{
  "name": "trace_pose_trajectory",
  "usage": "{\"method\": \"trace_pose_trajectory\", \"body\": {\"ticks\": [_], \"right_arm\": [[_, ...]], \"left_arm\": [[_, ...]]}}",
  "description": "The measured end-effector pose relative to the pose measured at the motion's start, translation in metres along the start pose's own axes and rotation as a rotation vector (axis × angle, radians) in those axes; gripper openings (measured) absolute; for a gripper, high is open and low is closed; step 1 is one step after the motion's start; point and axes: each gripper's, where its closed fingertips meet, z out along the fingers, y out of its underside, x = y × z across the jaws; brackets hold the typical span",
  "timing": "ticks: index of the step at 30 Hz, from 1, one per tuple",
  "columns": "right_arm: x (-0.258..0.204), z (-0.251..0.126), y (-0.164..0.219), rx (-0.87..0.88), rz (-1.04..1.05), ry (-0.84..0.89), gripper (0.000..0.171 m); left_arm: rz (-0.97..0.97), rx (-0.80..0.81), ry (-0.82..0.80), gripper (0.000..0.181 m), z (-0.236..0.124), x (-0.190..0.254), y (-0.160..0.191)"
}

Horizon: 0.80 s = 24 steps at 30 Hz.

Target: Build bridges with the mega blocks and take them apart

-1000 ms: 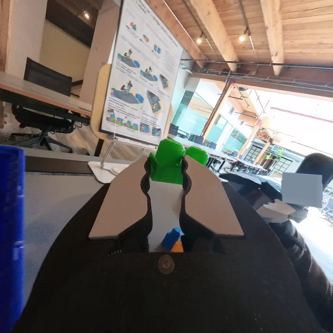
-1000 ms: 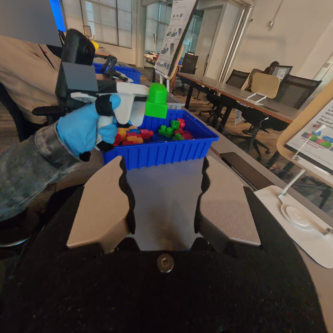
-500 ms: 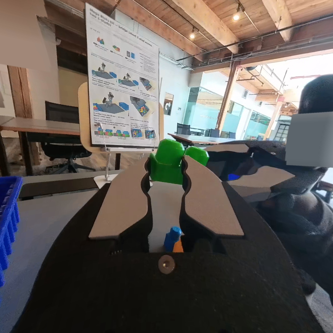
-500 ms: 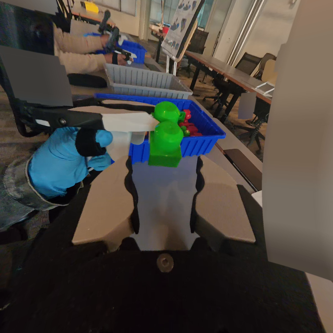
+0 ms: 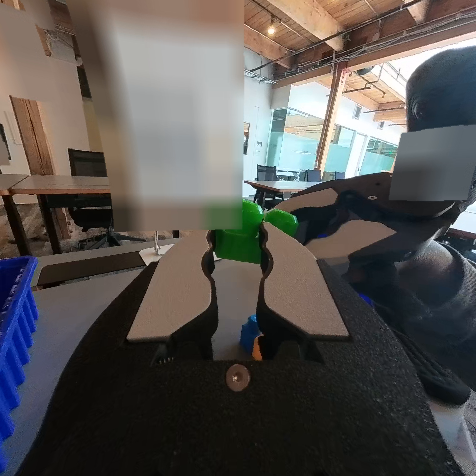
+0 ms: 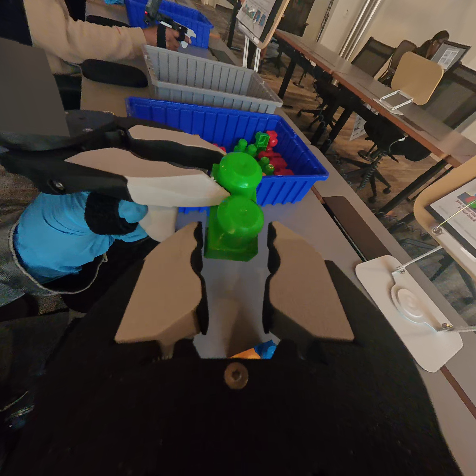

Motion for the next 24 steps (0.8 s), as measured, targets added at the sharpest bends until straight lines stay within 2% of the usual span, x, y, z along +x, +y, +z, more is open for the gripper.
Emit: {"method": "trace_pose_trajectory", "body": {"ticks": [2, 8, 10, 13, 17, 19, 24], "right_arm": [[-0.002, 0.001, 0.002, -0.009, -0.005, -0.015, 0.038], [-0.005, -0.004, 0.008, 0.005, -0.045, -0.073, 0.037], [-0.008, -0.011, 0.009, 0.035, -0.041, -0.135, 0.037], [-0.014, -0.027, 0.010, 0.071, -0.056, -0.252, 0.037], [-0.029, -0.046, 0.013, 0.109, -0.124, -0.421, 0.037], [-0.035, -0.052, 0.013, 0.125, -0.128, -0.477, 0.037], [-0.046, -0.053, 0.018, 0.119, -0.159, -0.518, 0.037]], "left_arm": [[0.005, -0.007, 0.001, 0.032, 0.001, 0.000, 0.002], [0.060, -0.113, 0.105, 0.037, -0.002, 0.008, 0.010], [0.110, -0.166, 0.202, 0.068, -0.006, 0.015, 0.011], [0.181, -0.284, 0.427, 0.092, -0.022, 0.031, 0.020], [0.212, -0.348, 0.707, 0.084, -0.045, 0.056, 0.020], [0.178, -0.357, 0.797, 0.071, -0.050, 0.066, 0.019], [0.174, -0.389, 0.805, 0.069, -0.043, 0.075, 0.031]]}}
